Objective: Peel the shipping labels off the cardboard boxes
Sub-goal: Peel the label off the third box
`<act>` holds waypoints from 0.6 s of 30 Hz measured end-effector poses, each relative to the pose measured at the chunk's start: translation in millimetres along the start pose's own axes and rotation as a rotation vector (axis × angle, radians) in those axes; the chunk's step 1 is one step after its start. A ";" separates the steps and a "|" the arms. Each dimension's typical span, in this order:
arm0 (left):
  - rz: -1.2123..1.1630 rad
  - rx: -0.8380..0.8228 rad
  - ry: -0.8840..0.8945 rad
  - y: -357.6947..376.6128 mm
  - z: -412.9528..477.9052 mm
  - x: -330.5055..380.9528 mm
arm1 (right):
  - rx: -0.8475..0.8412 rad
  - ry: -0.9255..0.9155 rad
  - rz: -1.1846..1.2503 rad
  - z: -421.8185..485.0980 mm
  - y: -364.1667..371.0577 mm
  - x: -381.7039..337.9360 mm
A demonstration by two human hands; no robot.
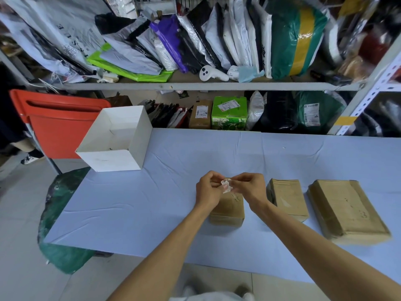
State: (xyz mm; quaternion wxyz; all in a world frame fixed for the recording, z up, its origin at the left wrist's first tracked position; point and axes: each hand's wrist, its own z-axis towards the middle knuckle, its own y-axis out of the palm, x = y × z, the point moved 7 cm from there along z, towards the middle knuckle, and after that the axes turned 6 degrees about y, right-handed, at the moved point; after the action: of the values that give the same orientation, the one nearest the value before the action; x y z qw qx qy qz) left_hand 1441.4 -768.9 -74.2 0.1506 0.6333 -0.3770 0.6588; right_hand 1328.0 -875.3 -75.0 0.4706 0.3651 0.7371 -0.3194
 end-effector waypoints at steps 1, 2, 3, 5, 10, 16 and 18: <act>0.038 0.010 0.000 -1.3 0.4 0.8 | -0.008 0.006 0.026 -0.2 0.5 0.1; 0.066 0.023 0.000 -3.2 0.6 1.4 | -0.025 0.013 0.044 -0.7 2.4 0.1; 0.070 0.035 0.004 -5.0 1.2 1.6 | -0.048 0.013 0.044 -1.8 4.9 -0.3; 0.052 0.038 0.018 -5.8 1.8 1.1 | -0.079 -0.002 -0.001 -4.2 8.2 -1.9; 0.021 0.043 0.029 -3.7 -4.2 -0.3 | -0.065 -0.012 -0.088 -3.1 4.1 -3.4; 0.026 -0.029 0.175 2.5 -7.6 14.8 | -0.048 -0.027 0.004 0.1 -2.5 -13.9; 0.039 -0.001 0.193 -1.2 -5.6 20.2 | -0.062 -0.015 0.078 -1.1 -1.2 -15.8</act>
State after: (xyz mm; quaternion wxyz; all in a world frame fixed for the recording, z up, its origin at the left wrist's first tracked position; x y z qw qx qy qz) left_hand 1435.1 -769.9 -54.2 0.1738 0.5594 -0.3730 0.7195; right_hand 1331.1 -878.7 -59.8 0.4994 0.3765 0.7282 -0.2804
